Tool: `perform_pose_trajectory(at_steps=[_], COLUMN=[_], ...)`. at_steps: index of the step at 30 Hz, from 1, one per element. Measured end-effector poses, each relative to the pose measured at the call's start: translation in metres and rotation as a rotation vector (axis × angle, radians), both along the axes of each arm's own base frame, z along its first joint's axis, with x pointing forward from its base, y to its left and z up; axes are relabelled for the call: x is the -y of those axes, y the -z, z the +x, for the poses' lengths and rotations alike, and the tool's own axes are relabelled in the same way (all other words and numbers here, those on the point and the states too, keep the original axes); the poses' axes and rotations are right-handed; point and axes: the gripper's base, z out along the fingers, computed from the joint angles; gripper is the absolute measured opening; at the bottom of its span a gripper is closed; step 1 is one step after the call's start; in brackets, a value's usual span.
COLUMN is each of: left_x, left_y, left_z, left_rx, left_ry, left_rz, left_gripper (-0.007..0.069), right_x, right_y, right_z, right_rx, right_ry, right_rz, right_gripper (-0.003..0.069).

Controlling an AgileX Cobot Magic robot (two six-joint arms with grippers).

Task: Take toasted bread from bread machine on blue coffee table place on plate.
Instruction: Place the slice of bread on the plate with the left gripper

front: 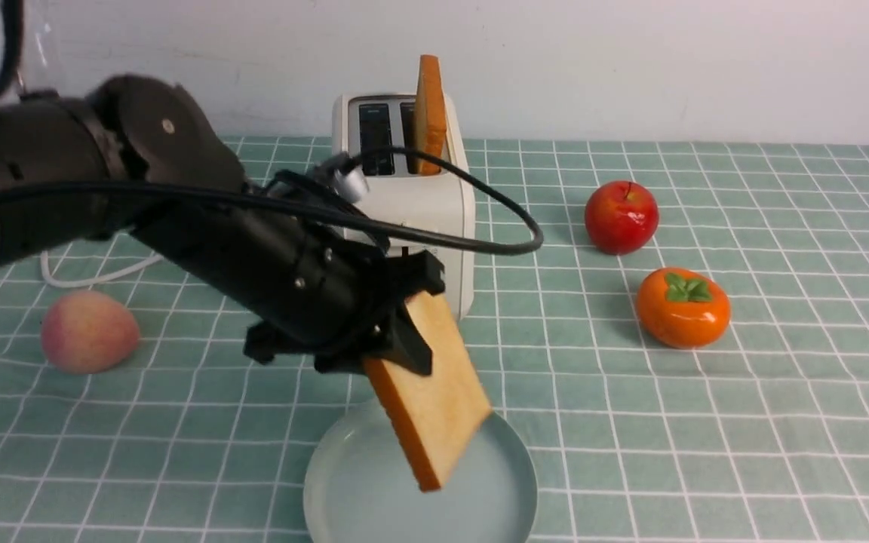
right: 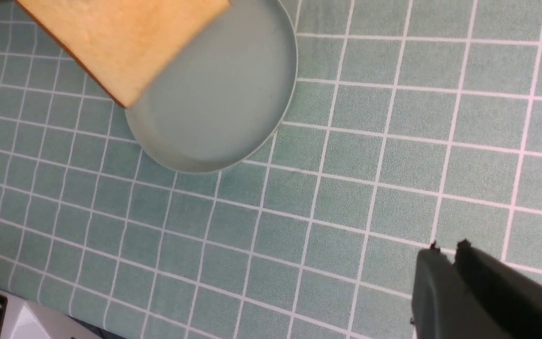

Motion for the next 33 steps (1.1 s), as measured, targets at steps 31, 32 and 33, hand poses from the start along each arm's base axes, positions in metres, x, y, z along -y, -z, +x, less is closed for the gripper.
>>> perform_pose_trajectory(at_steps=[31, 32, 33], left_x=[-0.030, -0.031, -0.034], left_y=[0.004, 0.003, -0.005], left_z=[-0.017, -0.017, -0.021], left_rx=[0.003, 0.007, 0.034], left_ry=[0.107, 0.108, 0.113], left_rz=[0.347, 0.352, 0.366], left_gripper=[0.0139, 0.0133, 0.0116], right_x=[-0.002, -0.002, -0.003], right_y=[-0.001, -0.001, -0.002], right_z=[0.000, 0.000, 0.000], right_rx=[0.003, 0.003, 0.007], right_ry=[-0.006, -0.006, -0.006], right_rz=[0.024, 0.023, 0.034], right_gripper=[0.0090, 0.0090, 0.0092])
